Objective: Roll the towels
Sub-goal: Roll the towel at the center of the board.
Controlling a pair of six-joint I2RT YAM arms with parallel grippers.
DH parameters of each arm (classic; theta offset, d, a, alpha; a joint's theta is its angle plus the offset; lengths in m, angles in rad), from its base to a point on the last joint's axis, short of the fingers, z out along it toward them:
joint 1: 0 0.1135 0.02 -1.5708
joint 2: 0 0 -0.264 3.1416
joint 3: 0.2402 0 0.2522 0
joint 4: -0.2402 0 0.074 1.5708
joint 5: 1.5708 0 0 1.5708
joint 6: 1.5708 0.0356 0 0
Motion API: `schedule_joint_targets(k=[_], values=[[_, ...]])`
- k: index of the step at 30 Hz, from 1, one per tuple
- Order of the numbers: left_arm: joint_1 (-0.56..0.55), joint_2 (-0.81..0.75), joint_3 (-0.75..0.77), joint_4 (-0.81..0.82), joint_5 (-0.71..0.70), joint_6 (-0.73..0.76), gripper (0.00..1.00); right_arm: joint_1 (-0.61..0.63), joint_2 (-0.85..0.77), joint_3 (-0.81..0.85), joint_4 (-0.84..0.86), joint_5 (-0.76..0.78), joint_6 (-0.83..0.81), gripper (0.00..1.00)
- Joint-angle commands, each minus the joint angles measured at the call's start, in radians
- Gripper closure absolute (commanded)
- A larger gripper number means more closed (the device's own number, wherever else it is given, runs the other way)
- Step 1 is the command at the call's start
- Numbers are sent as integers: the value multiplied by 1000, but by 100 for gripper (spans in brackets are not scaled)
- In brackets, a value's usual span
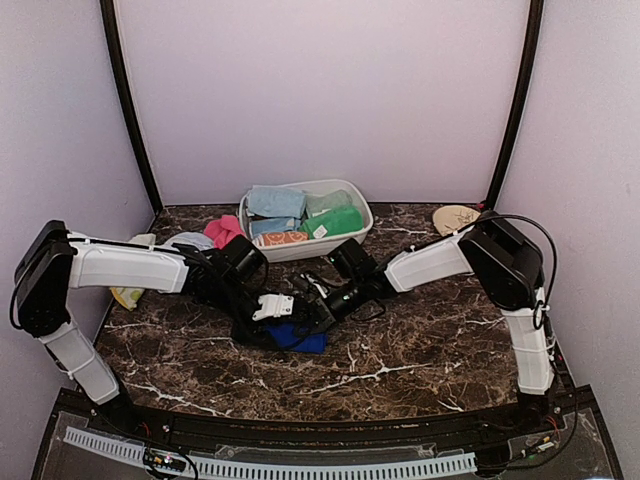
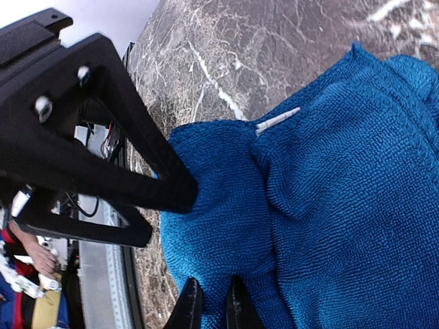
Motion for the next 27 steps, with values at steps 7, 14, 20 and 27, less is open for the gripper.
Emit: schedule_joint_targets(k=[7, 14, 20, 27], values=[[-12, 94, -14, 38, -51, -1, 73, 3, 28, -9, -27, 4, 101, 100], [88, 203, 99, -175, 234, -6, 83, 0, -141, -180, 265, 224, 145, 77], [115, 307, 205, -353, 354, 32, 85, 0, -286, -339, 355, 421, 69, 67], [121, 342, 254, -538, 466, 69, 83, 35, -555, -571, 373, 722, -141, 57]])
